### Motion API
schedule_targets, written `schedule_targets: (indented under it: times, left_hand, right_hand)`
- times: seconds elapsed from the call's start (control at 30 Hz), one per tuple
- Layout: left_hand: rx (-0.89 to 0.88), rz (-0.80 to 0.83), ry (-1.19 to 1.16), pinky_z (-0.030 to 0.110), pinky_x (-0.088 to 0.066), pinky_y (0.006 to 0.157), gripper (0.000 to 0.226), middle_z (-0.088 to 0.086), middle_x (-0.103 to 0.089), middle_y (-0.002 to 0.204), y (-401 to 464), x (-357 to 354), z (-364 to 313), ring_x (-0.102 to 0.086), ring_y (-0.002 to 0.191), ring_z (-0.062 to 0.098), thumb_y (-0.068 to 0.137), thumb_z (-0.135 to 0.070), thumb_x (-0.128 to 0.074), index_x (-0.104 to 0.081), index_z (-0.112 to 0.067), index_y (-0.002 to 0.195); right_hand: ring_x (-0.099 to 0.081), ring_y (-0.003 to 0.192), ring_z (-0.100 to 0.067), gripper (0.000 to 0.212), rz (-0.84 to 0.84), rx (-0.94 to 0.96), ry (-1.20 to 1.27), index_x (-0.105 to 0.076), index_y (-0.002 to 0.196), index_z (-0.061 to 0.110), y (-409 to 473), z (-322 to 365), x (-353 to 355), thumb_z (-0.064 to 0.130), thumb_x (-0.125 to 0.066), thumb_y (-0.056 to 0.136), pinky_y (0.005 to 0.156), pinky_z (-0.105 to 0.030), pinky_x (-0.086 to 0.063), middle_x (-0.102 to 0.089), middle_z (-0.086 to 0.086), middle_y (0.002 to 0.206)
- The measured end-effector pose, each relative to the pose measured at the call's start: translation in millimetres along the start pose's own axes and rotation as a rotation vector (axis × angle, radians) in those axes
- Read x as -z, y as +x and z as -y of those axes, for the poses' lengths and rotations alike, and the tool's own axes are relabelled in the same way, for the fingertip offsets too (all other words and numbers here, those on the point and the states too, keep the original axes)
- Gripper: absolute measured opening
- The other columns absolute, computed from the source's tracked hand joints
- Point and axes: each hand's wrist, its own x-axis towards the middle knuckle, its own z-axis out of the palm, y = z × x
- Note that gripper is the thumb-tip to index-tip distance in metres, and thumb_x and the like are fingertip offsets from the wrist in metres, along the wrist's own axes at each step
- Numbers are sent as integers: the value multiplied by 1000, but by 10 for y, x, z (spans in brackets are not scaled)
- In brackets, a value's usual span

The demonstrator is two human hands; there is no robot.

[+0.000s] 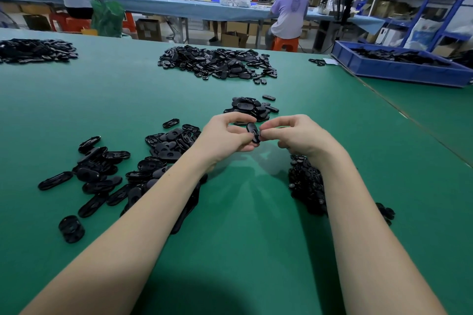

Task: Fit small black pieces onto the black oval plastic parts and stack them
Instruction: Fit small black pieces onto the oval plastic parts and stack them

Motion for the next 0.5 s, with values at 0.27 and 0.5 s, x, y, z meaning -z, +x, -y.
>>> schedule_targets:
  times: [0.27,0.5]
  left_hand:
    - [-89,16,109,26,-60,71,28,10,-78,86,27,26,9,-76,82,17,89,-1,-70,-67,-15,114]
    - [-136,22,179,27,-60,70,27,6,-79,86,12,-11,16,-77,84,16,89,1,-64,-65,-18,108]
  right_hand:
    - [-37,59,-13,14,-39,-23,95,-78,71,26,28,-30,-37,22,-80,84,40,-16,-25,-53,9,54]
    - [-36,57,-13,12,-66,-34,105,-80,69,28,54,-67,-17,26,-82,81,45,-22,-26,-51,0,63]
